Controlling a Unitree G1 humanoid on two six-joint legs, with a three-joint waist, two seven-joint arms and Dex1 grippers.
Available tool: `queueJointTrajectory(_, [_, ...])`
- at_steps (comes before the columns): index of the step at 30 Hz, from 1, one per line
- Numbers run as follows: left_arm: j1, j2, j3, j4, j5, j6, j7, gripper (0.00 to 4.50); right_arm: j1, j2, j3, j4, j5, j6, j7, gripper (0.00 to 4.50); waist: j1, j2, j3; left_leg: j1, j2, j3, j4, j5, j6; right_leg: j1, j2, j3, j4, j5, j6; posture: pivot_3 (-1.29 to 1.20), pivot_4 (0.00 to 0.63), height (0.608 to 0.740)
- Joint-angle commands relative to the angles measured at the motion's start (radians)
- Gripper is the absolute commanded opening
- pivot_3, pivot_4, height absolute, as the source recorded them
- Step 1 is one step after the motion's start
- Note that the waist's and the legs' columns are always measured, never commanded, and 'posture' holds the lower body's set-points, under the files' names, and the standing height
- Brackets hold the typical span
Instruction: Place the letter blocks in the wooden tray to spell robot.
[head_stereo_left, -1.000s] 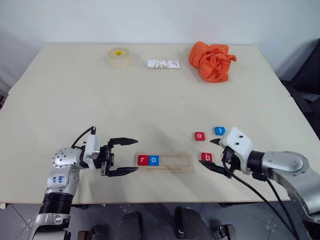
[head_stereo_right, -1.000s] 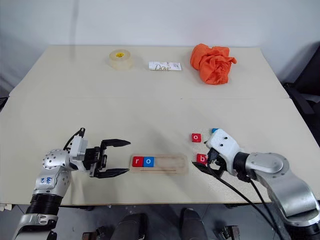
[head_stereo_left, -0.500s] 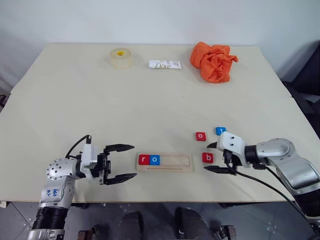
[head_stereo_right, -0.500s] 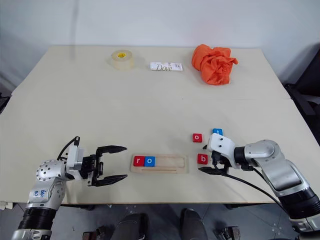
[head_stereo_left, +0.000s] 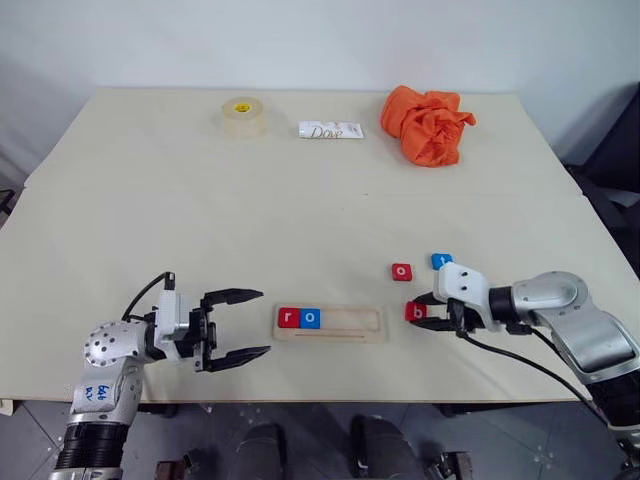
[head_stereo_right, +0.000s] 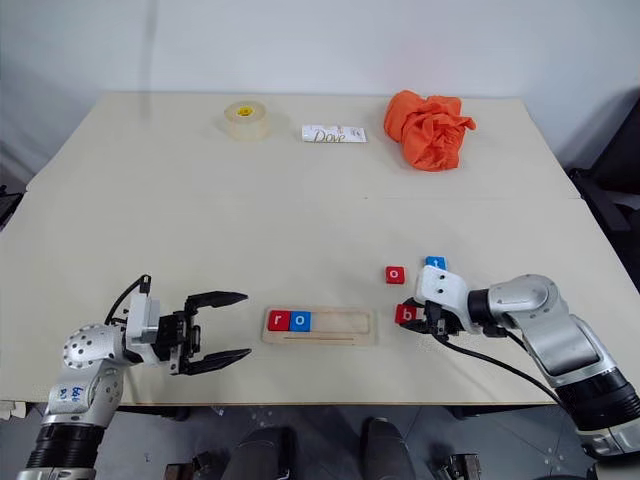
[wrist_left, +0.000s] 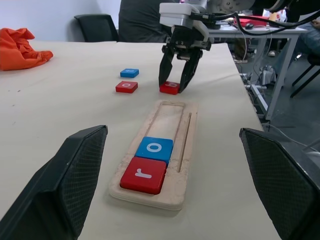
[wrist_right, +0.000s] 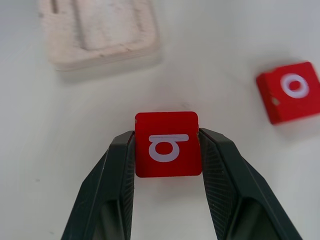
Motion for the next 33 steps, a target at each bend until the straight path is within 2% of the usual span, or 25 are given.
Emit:
queueJointTrajectory(1, [-0.03, 0.015, 0.01, 0.016, -0.024, -0.007, -0.029, 4.5, -0.069, -0.024, -0.059, -0.119, 0.057, 0.098, 0.011, 1.46, -0.002, 0.001, 0.0, 0.0, 0.0, 0.0, 0.0, 0.0, 0.0, 0.0, 0.0, 0.0, 0.0, 0.0, 0.0, 0.0, 0.15, 0.74])
queueJointTrajectory(6, [-0.079, 0.028, 0.007, 0.092, -0.012, -0.03, -0.08, 4.5, -0.179, 0.004, 0.03, -0.262, 0.109, 0.303, 0.029, 1.46, -0.003, 0.001, 0.0, 0.0, 0.001, 0.0, 0.0, 0.0, 0.0, -0.001, 0.001, 0.0, 0.001, -0.001, -0.001, 0.0, 0.15, 0.74])
queueJointTrajectory(9, [-0.096, 0.03, 0.004, 0.118, -0.007, -0.042, -0.097, 4.5, -0.227, 0.044, 0.107, -0.308, 0.109, 0.36, 0.016, 1.46, -0.002, 0.001, 0.0, 0.0, 0.001, 0.0, 0.0, 0.0, -0.001, -0.001, 0.001, 0.0, 0.001, -0.001, -0.001, 0.0, 0.15, 0.74])
queueJointTrajectory(16, [-0.078, 0.024, 0.001, 0.106, -0.007, -0.054, -0.104, 4.5, -0.322, 0.169, 0.251, -0.257, 0.04, 0.344, -0.022, 1.46, -0.003, 0.001, 0.0, -0.001, 0.0, 0.0, 0.0, 0.0, -0.001, -0.002, 0.0, 0.0, 0.001, -0.001, -0.001, 0.0, 0.15, 0.74])
queueJointTrajectory(33, [-0.018, 0.013, 0.001, 0.049, -0.008, -0.061, -0.051, 4.5, -0.385, 0.273, 0.367, -0.178, -0.037, 0.362, -0.04, 1.46, -0.003, 0.001, 0.0, -0.001, 0.001, 0.0, 0.0, 0.0, -0.001, -0.002, 0.0, 0.0, 0.002, -0.001, -0.001, 0.0, 0.15, 0.74])
